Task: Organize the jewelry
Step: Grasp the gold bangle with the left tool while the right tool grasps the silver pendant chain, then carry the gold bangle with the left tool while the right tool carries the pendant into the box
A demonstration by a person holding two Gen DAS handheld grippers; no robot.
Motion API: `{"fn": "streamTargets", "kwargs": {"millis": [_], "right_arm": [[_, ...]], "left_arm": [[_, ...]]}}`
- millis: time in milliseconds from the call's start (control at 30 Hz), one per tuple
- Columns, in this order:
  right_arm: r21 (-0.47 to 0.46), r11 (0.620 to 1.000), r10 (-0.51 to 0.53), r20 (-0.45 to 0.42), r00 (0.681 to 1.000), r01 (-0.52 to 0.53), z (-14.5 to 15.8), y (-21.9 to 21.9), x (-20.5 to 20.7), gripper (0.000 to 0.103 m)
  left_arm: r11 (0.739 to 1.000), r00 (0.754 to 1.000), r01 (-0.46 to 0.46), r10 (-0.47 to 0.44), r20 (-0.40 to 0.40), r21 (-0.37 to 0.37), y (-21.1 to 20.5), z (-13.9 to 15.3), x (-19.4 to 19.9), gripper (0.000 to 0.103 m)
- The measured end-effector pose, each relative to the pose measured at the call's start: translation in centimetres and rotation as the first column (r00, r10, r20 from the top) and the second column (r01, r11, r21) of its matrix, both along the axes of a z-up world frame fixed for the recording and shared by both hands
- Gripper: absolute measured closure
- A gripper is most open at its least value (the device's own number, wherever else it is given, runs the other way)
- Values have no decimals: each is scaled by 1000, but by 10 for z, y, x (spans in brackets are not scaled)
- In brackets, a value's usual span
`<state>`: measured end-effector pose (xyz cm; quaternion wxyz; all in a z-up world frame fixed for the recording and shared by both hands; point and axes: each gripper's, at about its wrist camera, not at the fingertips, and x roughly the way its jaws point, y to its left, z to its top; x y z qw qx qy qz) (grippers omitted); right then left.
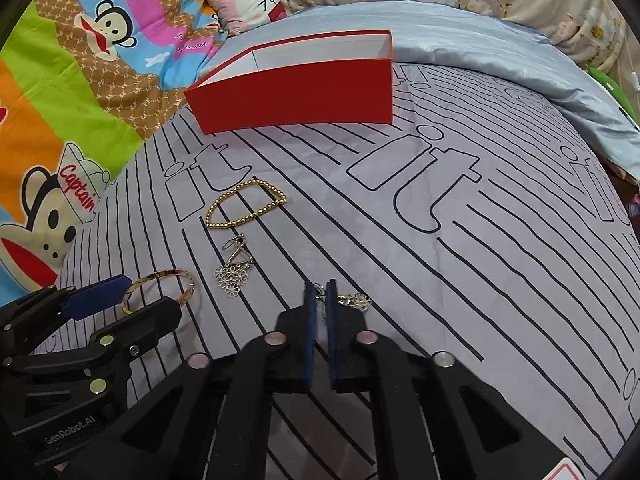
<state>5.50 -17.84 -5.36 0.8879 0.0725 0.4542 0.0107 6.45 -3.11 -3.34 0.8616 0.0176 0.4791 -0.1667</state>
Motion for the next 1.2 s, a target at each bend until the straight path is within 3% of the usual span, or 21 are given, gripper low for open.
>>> {"fn": "streamTargets", "kwargs": {"millis": [400, 800, 1200], "right_arm": [[48, 999, -22, 56, 998, 20, 24, -9, -9, 103], [86, 996, -14, 161, 987, 0, 75, -11, -13, 103], [75, 997, -5, 258, 966, -15, 125, -17, 7, 103]], "left_arm": [[999, 1000, 10, -9, 23, -33, 1, 18, -3, 47], [998, 995, 18, -11, 98, -64, 3, 64, 1, 47], [998, 980, -24, 35, 196, -62, 19, 117, 40, 47]]}}
